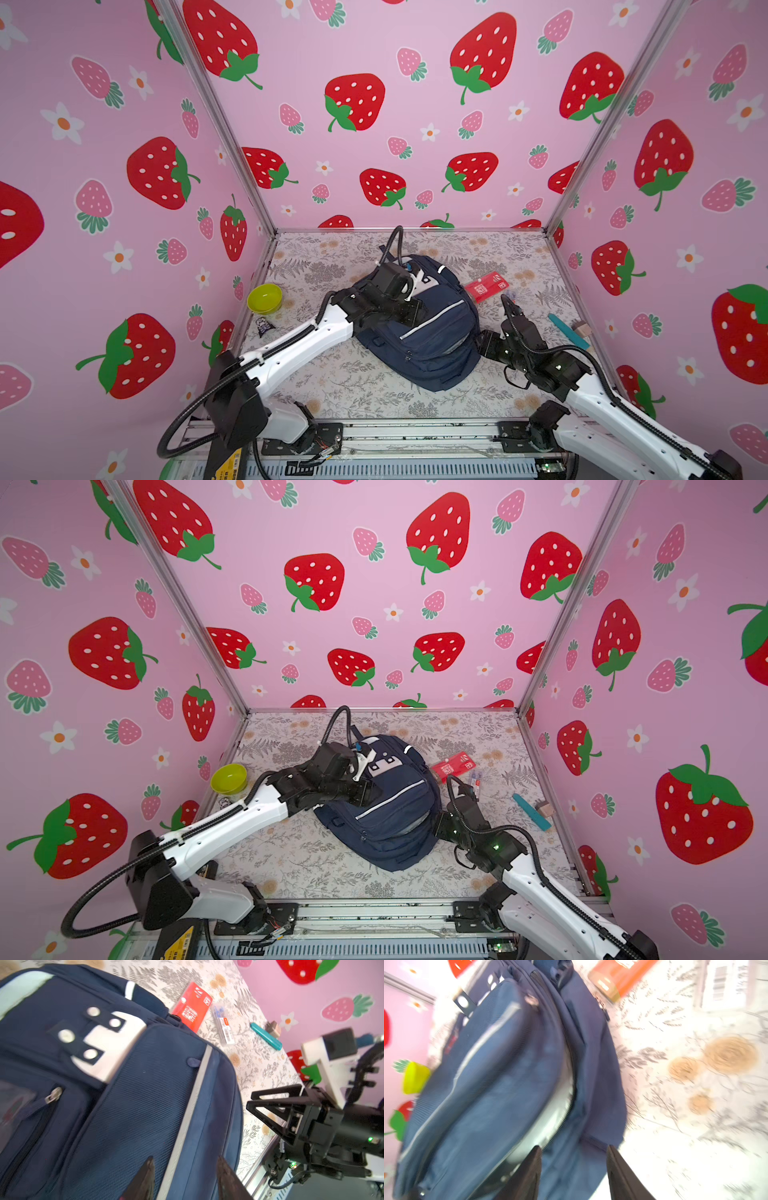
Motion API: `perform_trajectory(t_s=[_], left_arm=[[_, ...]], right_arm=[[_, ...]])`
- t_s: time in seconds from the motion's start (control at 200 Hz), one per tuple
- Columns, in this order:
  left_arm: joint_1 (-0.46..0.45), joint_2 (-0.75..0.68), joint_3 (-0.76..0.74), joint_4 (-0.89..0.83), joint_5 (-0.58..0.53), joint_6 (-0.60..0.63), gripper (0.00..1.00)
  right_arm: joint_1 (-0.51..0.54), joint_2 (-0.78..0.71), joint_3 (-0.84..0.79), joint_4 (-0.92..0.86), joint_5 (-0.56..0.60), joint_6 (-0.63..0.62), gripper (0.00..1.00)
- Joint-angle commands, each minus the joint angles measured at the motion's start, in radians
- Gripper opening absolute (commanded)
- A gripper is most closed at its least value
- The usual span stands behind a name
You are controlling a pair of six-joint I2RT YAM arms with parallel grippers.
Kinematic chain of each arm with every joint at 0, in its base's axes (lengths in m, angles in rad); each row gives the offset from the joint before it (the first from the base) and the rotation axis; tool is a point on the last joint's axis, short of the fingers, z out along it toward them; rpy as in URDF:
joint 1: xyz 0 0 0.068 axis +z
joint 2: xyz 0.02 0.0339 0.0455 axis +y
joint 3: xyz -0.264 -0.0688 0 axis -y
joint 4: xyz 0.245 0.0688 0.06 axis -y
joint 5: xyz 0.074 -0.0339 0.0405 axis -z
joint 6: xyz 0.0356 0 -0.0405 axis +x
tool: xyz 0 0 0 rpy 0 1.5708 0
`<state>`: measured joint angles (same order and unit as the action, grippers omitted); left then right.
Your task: Pack the student bag
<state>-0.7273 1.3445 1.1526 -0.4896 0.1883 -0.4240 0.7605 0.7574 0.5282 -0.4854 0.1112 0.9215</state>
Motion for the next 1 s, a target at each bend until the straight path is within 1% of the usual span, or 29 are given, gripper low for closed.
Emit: perform_trajectory(t_s=[0.0, 0.025, 0.065, 0.18, 0.275, 0.36, 0.47, 0.565, 0.635, 0.655, 0.69, 0.705, 0.765, 0.805, 0.825, 0.931, 0.996], left_arm=[[0.067, -0.094, -0.119, -0.032, 0.047, -0.178, 0.56], [0.080, -0.110, -0.148, -0.016, 0.067, -0.203, 0.61], [0.086, -0.136, -0.189, 0.017, 0.096, -0.238, 0.65], [0.088, -0.148, -0.261, 0.118, 0.151, -0.324, 0.67], [0.088, -0.106, -0.280, 0.201, 0.187, -0.372, 0.68], [0.088, -0.057, -0.273, 0.238, 0.206, -0.394, 0.65], [0.088, 0.013, -0.236, 0.217, 0.236, -0.391, 0.56], [0.090, 0.028, -0.223, 0.232, 0.261, -0.397, 0.42], [0.091, 0.026, -0.209, 0.247, 0.269, -0.400, 0.30], [0.091, 0.026, -0.204, 0.251, 0.273, -0.399, 0.28], [0.092, 0.028, -0.192, 0.253, 0.275, -0.396, 0.23], [0.092, 0.028, -0.187, 0.251, 0.275, -0.394, 0.20], [0.097, 0.034, -0.166, 0.249, 0.273, -0.388, 0.10], [0.102, 0.036, -0.159, 0.249, 0.272, -0.386, 0.07], [0.105, 0.038, -0.157, 0.246, 0.271, -0.384, 0.00], [0.124, 0.032, -0.163, 0.254, 0.254, -0.398, 0.00], [0.137, 0.031, -0.179, 0.301, 0.261, -0.430, 0.00]], right_arm=[[0.088, 0.022, 0.064, -0.136, 0.117, 0.007, 0.49], [0.116, 0.037, 0.078, -0.149, 0.139, 0.016, 0.49], [0.173, 0.063, 0.100, -0.172, 0.193, 0.039, 0.49], [0.341, 0.163, 0.177, -0.206, 0.307, 0.095, 0.48], [0.464, 0.293, 0.246, -0.198, 0.348, 0.125, 0.49], [0.545, 0.401, 0.294, -0.168, 0.350, 0.132, 0.50], [0.596, 0.501, 0.338, -0.088, 0.291, 0.106, 0.51], [0.603, 0.550, 0.360, -0.018, 0.225, 0.074, 0.51], [0.600, 0.566, 0.375, 0.007, 0.217, 0.057, 0.51], [0.593, 0.570, 0.381, 0.010, 0.220, 0.049, 0.55], [0.569, 0.583, 0.391, 0.009, 0.218, 0.035, 0.54], [0.554, 0.589, 0.394, 0.011, 0.213, 0.027, 0.53], [0.484, 0.612, 0.403, 0.020, 0.176, -0.001, 0.38], [0.439, 0.624, 0.410, 0.035, 0.155, -0.023, 0.33], [0.421, 0.629, 0.413, 0.046, 0.144, -0.036, 0.32], [0.352, 0.674, 0.452, 0.084, 0.113, -0.099, 0.31], [0.336, 0.717, 0.494, 0.071, 0.136, -0.128, 0.31]])
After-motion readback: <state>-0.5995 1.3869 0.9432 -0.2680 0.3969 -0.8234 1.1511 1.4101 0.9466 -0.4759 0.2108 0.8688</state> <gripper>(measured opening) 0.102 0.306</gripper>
